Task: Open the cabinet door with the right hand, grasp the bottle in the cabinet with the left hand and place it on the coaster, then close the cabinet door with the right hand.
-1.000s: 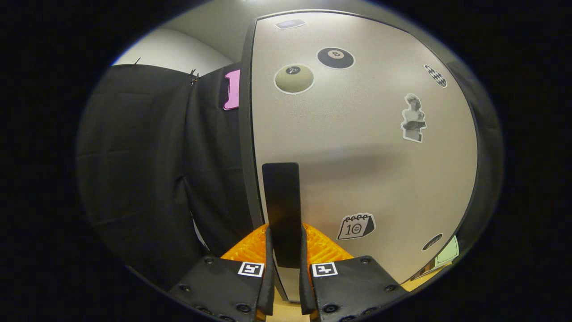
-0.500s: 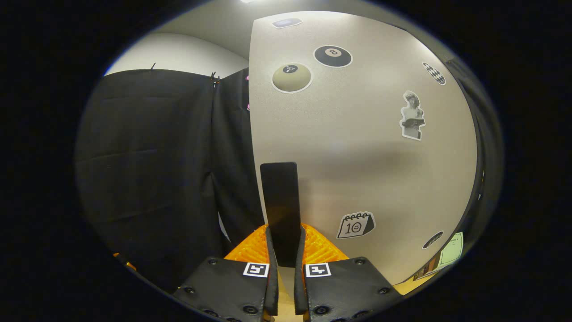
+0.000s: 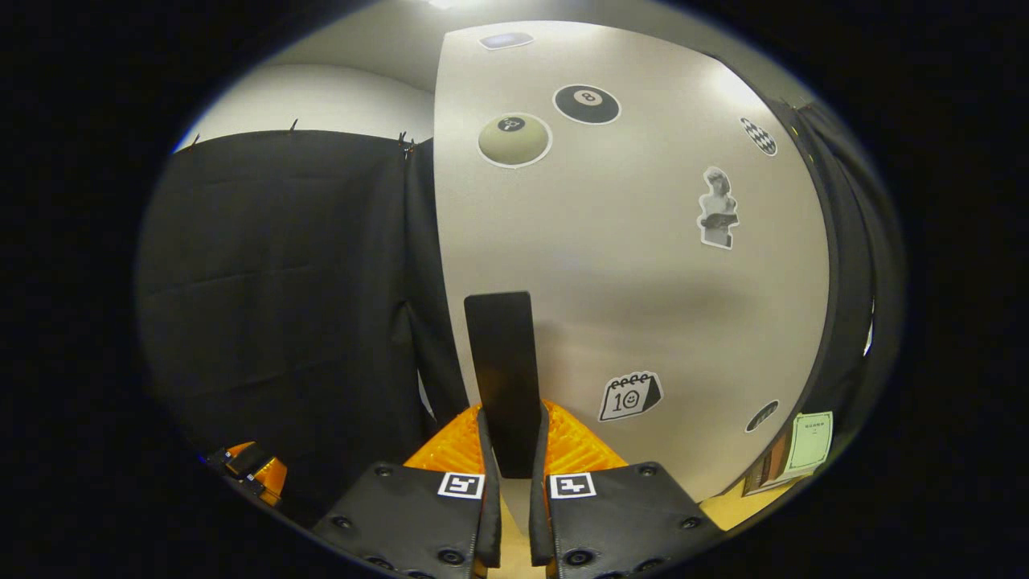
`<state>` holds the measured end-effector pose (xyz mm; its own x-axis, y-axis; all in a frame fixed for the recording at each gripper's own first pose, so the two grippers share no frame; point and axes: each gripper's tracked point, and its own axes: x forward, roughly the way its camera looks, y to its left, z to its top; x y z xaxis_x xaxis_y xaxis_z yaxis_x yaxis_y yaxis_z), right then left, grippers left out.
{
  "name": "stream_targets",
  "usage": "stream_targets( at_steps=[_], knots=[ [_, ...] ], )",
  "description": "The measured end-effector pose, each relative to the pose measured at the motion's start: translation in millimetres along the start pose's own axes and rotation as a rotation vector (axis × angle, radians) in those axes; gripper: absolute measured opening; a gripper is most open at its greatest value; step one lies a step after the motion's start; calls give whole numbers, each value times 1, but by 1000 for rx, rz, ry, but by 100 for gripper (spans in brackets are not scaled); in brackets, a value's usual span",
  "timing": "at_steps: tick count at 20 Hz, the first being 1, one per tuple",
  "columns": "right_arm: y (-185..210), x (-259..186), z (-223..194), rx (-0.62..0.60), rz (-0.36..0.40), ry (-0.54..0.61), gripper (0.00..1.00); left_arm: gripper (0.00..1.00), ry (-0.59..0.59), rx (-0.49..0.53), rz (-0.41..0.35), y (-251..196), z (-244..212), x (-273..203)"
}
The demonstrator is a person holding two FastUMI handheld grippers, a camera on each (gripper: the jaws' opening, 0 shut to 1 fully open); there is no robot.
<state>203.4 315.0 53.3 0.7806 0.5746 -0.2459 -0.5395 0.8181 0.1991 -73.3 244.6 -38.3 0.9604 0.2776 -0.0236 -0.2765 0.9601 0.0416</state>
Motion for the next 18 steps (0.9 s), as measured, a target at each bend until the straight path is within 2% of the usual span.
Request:
stream_targets(
  at_steps=[3,6,13,18],
  knots=[
    [-1,0,1,-2,16,2,13,81,-5,7,-42,-18,2,11],
    [-3,-2,1,-5,46,4,16,80,-10,3,-67,-40,6,18],
    [-8,-7,2,-7,148,13,16,80,-4,-42,-174,-135,5,23],
    [-14,-12,0,-4,213,46,16,80,-4,-31,-204,-180,11,12]
  ],
)
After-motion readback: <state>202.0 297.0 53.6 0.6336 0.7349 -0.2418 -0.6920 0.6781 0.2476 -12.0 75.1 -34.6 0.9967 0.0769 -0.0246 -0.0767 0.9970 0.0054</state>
